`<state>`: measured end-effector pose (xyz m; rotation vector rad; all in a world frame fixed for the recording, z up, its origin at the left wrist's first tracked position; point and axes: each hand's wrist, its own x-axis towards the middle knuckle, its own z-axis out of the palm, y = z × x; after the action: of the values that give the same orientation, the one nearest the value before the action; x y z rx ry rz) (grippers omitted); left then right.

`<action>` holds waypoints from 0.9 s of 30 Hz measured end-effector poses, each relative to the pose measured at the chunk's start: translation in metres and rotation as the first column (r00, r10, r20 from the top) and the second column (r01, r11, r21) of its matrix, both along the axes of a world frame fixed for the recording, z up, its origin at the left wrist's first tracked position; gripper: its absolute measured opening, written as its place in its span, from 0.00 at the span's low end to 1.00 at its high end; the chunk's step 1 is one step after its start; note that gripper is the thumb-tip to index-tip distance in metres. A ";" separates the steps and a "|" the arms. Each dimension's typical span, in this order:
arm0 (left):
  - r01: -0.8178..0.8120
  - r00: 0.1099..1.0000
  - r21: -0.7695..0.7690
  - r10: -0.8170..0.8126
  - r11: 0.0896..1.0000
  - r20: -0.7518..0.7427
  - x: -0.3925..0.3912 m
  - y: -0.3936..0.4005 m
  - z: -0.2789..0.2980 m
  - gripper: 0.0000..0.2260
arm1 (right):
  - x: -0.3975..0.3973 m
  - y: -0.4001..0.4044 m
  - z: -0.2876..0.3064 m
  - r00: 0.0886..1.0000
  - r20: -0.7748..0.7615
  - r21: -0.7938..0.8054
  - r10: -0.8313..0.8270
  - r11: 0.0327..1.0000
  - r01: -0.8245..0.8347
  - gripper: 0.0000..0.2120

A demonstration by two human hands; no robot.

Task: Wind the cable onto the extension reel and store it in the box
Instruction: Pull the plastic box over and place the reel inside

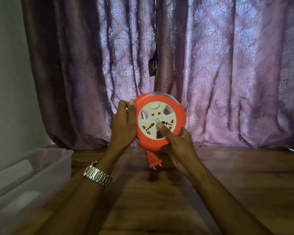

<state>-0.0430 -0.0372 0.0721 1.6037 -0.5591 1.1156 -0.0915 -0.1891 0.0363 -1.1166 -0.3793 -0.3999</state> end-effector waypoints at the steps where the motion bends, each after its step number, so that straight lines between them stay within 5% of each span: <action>1: -0.011 1.000 -0.005 0.011 1.000 -0.005 -0.006 0.005 -0.002 0.14 | -0.001 0.005 -0.001 1.000 0.005 0.003 0.005 1.000 -0.005 0.31; 8: -0.013 0.993 -0.001 0.013 1.000 -0.119 -0.033 0.050 -0.010 0.16 | -0.002 0.039 -0.011 0.993 0.007 0.053 0.115 0.992 -0.115 0.24; 13: -0.218 0.960 0.095 0.231 0.971 -0.160 -0.053 0.105 -0.017 0.17 | 0.001 0.063 -0.013 0.986 -0.037 0.060 0.160 0.986 -0.158 0.23; 17: -0.431 0.829 0.401 0.530 0.808 -0.179 -0.073 0.162 -0.036 0.16 | 0.003 0.082 -0.014 0.974 -0.113 0.054 0.197 0.980 -0.192 0.25; 20: -0.563 0.613 0.601 0.775 0.567 -0.156 -0.086 0.199 -0.056 0.14 | 0.005 0.102 -0.017 0.962 -0.136 0.048 0.238 0.971 -0.234 0.25; 24: -0.500 0.411 0.802 0.905 0.327 -0.112 -0.097 0.227 -0.078 0.18 | 0.008 0.127 -0.018 0.948 -0.151 0.032 0.279 0.960 -0.278 0.26; 27: -0.431 0.350 0.872 0.934 0.232 -0.076 -0.099 0.234 -0.083 0.18 | 0.008 0.140 -0.018 0.939 -0.156 0.042 0.308 0.951 -0.305 0.27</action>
<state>-0.1419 0.1966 -0.0113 3.0554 0.4210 0.9030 -0.0835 -0.0487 0.0180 -1.0442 -0.3988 -0.0367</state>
